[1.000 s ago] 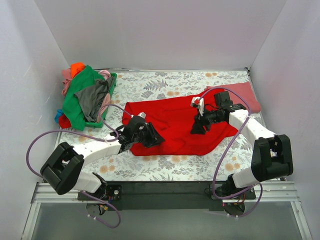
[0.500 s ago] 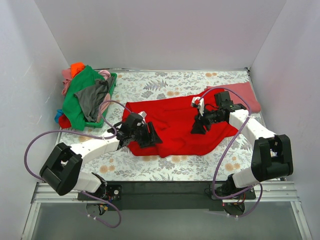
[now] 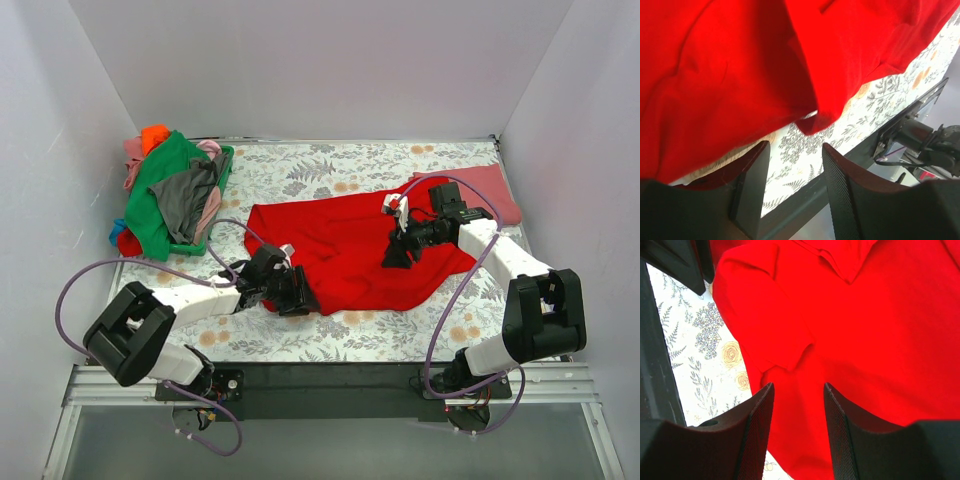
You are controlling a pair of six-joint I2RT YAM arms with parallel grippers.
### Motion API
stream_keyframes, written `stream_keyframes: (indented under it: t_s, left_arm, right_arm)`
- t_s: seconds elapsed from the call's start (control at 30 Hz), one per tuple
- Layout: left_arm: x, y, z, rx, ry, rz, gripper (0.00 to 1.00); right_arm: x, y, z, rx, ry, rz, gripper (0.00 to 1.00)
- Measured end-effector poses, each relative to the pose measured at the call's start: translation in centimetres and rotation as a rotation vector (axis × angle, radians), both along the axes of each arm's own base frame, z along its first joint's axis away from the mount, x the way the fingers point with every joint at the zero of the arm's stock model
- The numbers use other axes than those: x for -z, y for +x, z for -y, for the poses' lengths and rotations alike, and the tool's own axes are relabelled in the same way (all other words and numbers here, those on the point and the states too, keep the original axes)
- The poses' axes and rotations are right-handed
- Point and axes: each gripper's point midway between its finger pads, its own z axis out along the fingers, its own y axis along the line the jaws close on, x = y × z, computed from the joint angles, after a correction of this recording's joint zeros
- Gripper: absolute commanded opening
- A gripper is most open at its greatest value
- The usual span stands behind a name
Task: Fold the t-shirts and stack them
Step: Fold the tshirt
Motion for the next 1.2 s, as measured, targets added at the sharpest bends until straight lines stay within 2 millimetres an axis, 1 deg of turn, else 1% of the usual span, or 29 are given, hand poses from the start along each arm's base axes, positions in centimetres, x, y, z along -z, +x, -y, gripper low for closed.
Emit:
stream_keyframes:
  t_s: [0.13, 0.23, 0.4, 0.47, 0.6, 0.77, 0.93, 1.0, 1.1, 1.2]
  left_arm:
    - [0.4, 0.3, 1.0, 0.006, -0.03, -0.005, 0.42]
    - [0.8, 0.1, 1.5, 0.019, -0.038, -0.017, 0.41]
    - [0.7, -0.3, 2.3, 0.041, -0.059, -0.017, 0.38]
    - [0.6, -0.4, 2.4, 0.045, -0.063, -0.016, 0.34]
    - [0.5, -0.5, 2.7, 0.046, -0.071, -0.017, 0.31]
    - [0.9, -0.7, 2.9, 0.049, -0.067, -0.026, 0.27]
    - [1.4, -0.9, 3.0, 0.055, -0.058, -0.037, 0.14]
    - [1.4, -0.9, 3.0, 0.056, -0.057, -0.037, 0.11]
    - [1.3, -0.9, 3.2, 0.06, -0.062, -0.031, 0.01]
    - [1.1, -0.7, 3.4, 0.066, -0.069, -0.017, 0.0]
  right_arm:
    - [0.0, 0.0, 0.0, 0.0, 0.0, 0.001, 0.52]
    - [0.0, 0.0, 0.0, 0.0, 0.0, 0.001, 0.52]
    - [0.1, 0.0, 0.0, -0.001, -0.001, -0.001, 0.52]
    - [0.2, -0.1, 0.0, 0.0, -0.002, -0.005, 0.51]
    - [0.4, -0.3, 0.1, -0.001, -0.003, -0.012, 0.52]
    - [0.4, -0.4, 0.1, 0.0, -0.004, -0.013, 0.52]
    - [0.4, -0.3, 0.1, 0.0, -0.003, -0.013, 0.52]
    - [0.4, -0.3, 0.1, 0.0, -0.003, -0.013, 0.52]
    - [0.4, -0.3, 0.1, 0.0, -0.004, -0.013, 0.52]
    - [0.4, -0.3, 0.2, 0.002, -0.004, -0.013, 0.52]
